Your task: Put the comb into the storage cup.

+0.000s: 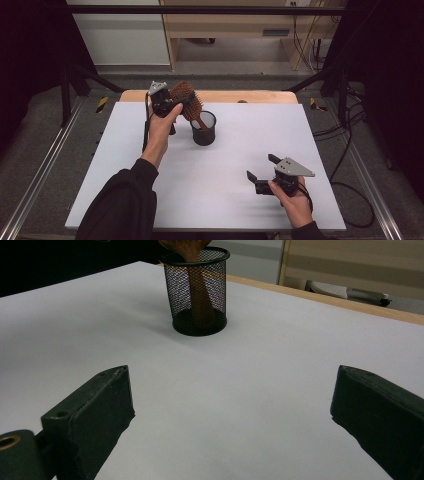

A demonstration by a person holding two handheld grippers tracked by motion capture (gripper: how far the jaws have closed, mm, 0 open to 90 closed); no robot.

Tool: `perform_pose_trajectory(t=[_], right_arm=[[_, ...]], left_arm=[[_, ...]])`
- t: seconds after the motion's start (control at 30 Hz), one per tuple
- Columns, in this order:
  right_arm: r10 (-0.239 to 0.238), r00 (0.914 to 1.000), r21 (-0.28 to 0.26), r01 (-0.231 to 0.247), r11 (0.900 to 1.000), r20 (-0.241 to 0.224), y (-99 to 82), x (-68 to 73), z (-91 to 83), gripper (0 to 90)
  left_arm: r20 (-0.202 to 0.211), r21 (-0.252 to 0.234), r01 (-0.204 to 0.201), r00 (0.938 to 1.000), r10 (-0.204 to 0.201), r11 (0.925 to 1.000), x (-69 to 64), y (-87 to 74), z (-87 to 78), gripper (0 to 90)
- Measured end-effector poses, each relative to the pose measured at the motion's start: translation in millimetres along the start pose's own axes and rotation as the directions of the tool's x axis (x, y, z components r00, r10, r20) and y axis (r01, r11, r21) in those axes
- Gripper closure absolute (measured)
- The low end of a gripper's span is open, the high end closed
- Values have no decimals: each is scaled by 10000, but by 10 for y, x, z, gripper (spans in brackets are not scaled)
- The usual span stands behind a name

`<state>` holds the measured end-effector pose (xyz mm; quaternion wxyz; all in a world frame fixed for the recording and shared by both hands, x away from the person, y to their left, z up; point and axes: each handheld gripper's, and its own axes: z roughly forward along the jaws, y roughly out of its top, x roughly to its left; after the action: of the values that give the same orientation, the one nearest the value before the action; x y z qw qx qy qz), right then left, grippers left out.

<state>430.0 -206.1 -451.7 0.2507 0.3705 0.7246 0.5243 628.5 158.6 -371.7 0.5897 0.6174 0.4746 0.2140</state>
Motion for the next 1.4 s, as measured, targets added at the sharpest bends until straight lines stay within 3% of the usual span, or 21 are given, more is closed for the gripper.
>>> perform_pose_trajectory(t=[0.83, 1.4], right_arm=[[1, 10000, 16, -1, 10000, 1, -1, 6, 5, 40], [-81, 10000, 52, 81, 10000, -18, 3, 25, 21, 39]], left_arm=[[-162, 2, -149, 9998, 149, 9999, 6, -37, -51, 57], [-195, -228, -415, 9990, 410, 9989, -42, -44, -207, 47]])
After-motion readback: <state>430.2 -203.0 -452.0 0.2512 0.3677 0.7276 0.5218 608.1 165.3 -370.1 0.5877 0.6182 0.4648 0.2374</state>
